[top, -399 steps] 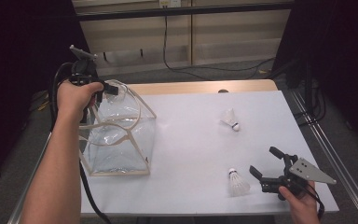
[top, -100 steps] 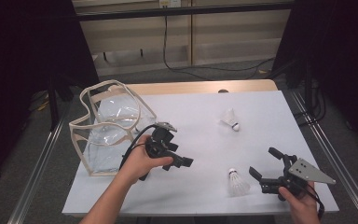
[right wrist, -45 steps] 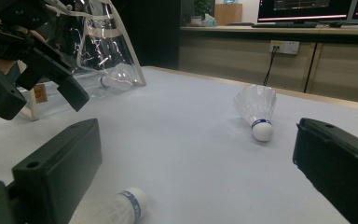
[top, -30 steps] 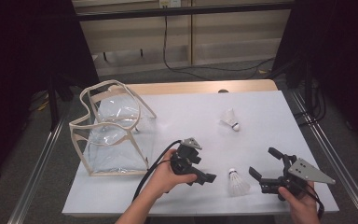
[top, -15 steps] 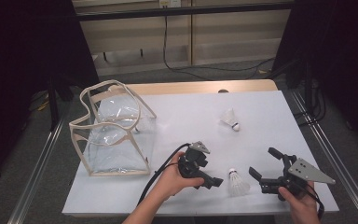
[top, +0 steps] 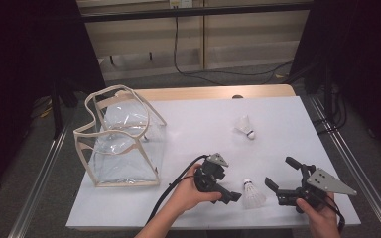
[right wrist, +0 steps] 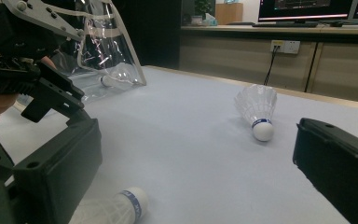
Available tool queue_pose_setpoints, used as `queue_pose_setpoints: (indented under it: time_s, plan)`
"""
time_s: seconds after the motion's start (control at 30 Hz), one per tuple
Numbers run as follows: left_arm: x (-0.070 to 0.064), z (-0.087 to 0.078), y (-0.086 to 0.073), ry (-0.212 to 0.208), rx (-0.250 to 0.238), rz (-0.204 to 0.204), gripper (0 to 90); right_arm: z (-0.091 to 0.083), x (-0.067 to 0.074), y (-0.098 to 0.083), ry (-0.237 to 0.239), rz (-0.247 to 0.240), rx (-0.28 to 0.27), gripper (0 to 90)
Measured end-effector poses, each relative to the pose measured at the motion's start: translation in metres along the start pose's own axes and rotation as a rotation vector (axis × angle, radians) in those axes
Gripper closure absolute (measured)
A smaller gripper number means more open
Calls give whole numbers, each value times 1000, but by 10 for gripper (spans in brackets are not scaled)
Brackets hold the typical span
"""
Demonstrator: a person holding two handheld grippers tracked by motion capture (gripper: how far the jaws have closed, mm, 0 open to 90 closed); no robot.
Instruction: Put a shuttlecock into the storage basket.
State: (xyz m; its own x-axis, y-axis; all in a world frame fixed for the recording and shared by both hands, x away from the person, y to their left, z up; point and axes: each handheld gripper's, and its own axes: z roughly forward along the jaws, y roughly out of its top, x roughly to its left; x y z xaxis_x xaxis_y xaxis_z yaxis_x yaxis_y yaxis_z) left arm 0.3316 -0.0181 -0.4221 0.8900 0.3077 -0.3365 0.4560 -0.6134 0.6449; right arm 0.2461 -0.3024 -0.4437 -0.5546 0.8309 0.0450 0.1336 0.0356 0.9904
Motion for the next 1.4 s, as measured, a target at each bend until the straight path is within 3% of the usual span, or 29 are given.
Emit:
queue_pose_setpoints:
  time_s: [0.1, 0.13, 0.2, 0.23, 0.27, 0.3, 0.43, 0.5, 0.6, 0.67, 0.8, 0.83, 0.87, 0.9, 0.97, 1.1, 1.2, 1.4]
  plan:
    - [-1, 3, 0, -15, -2, 3, 84, 0, 0, 0, 0, 0, -5, 9]
    - [-2, 3, 0, 4, 5, 3, 83, 0, 0, 0, 0, 1, -4, 9]
    - [-2, 5, -1, -15, 5, 7, 83, 0, 0, 0, -1, 1, -2, 9]
    - [-4, 6, -1, 2, 10, 6, 82, 0, 0, 0, 0, 1, -2, 9]
    - [-3, 7, -1, -16, 4, 6, 82, 0, 0, 0, 0, 2, -2, 9]
    - [-4, 7, -1, 6, 16, 10, 82, 0, 0, 0, 0, 1, -2, 9]
    - [-5, 10, -1, -14, 16, 15, 81, 0, 0, 0, 0, 0, -3, 9]
    - [-6, 11, -1, 4, 17, 11, 81, 0, 0, 0, 1, 0, -2, 9]
    - [-6, 14, -1, -14, 12, 13, 81, 0, 0, 0, 1, 2, -2, 9]
    - [-8, 15, -1, 6, 26, 16, 81, 0, 0, 0, 1, 1, -3, 9]
    - [-8, 18, -1, -14, 16, 17, 81, 0, 0, 0, 1, 2, -2, 9]
    - [-9, 18, -1, 7, 26, 24, 81, 0, 0, 0, 0, 1, -2, 9]
    - [-9, 19, -1, -10, 17, 20, 81, 0, 0, 0, 0, 1, -2, 9]
    - [-10, 20, -1, 6, 24, 24, 81, 0, 0, 0, 0, 1, -2, 9]
    - [-10, 22, -1, -10, 19, 28, 81, 0, 0, 0, 0, 1, -1, 9]
    - [-12, 24, -1, 9, 29, 30, 76, 0, 0, 0, 0, 0, -1, 9]
    - [-13, 26, 0, -8, 13, 31, 74, 0, 0, 0, 0, 0, -1, 9]
    - [-14, 31, 1, 19, 14, 21, 75, 0, 0, 0, -1, -2, 0, 9]
